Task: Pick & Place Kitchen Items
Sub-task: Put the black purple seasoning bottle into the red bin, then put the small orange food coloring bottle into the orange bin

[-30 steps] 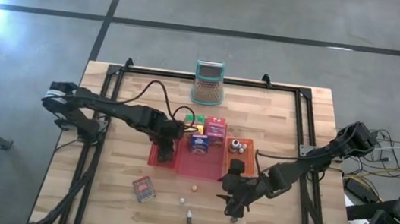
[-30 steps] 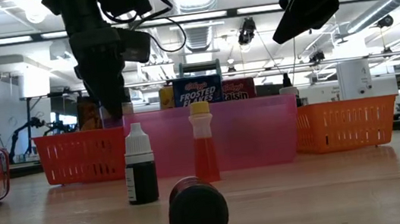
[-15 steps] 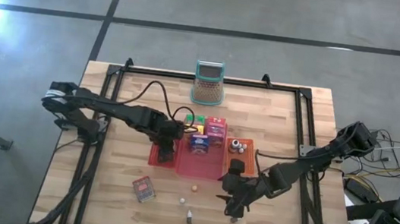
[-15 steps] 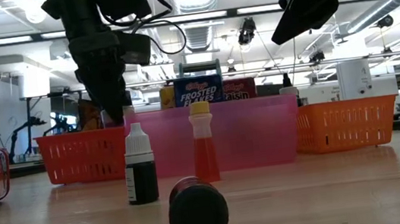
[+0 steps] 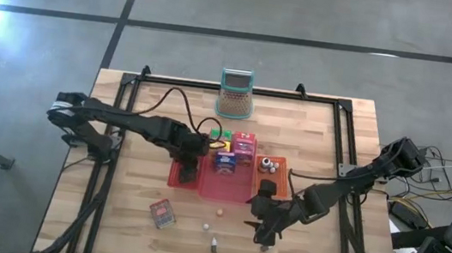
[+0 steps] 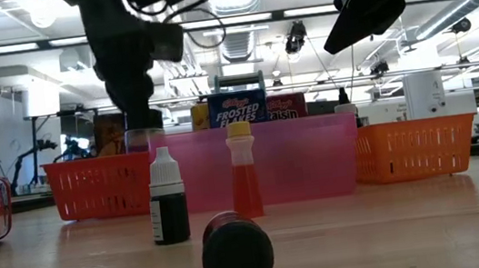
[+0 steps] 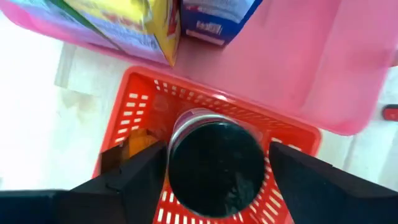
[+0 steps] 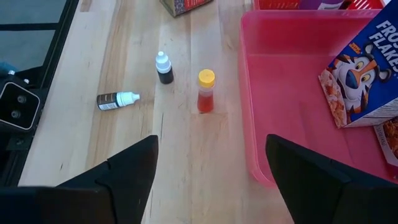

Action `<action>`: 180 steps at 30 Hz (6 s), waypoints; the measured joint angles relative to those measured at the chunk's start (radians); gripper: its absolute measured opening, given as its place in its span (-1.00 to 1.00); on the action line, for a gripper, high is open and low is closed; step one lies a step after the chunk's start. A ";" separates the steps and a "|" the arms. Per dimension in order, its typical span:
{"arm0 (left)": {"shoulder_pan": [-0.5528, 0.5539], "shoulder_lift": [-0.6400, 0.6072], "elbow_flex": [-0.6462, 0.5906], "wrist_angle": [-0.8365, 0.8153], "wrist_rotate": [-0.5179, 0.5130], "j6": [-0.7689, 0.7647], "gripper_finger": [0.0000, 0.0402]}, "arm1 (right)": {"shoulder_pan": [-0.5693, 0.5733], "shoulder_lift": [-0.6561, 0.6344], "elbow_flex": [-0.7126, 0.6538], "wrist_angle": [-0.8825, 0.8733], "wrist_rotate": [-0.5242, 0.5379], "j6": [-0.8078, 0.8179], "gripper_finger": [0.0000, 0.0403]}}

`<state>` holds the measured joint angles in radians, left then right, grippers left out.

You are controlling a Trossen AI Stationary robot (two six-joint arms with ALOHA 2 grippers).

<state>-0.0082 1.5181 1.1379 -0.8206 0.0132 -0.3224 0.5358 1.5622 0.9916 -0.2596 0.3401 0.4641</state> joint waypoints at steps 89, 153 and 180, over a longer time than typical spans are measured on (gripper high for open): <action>-0.971 -0.098 -0.050 -0.146 -0.784 -0.886 0.43 | 0.026 -0.005 0.087 -0.140 -0.008 0.059 0.13; -0.729 0.279 -0.254 0.955 -0.595 -0.208 0.37 | 0.029 -0.005 0.099 -0.101 0.029 -0.022 -0.05; -0.661 0.429 -0.220 1.079 -0.556 -0.258 0.37 | 0.029 -0.005 0.094 -0.103 0.029 -0.019 -0.03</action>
<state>-0.6689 1.9469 0.9176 0.2586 -0.5430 -0.5802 0.5648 1.5574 1.0859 -0.3626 0.3687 0.4446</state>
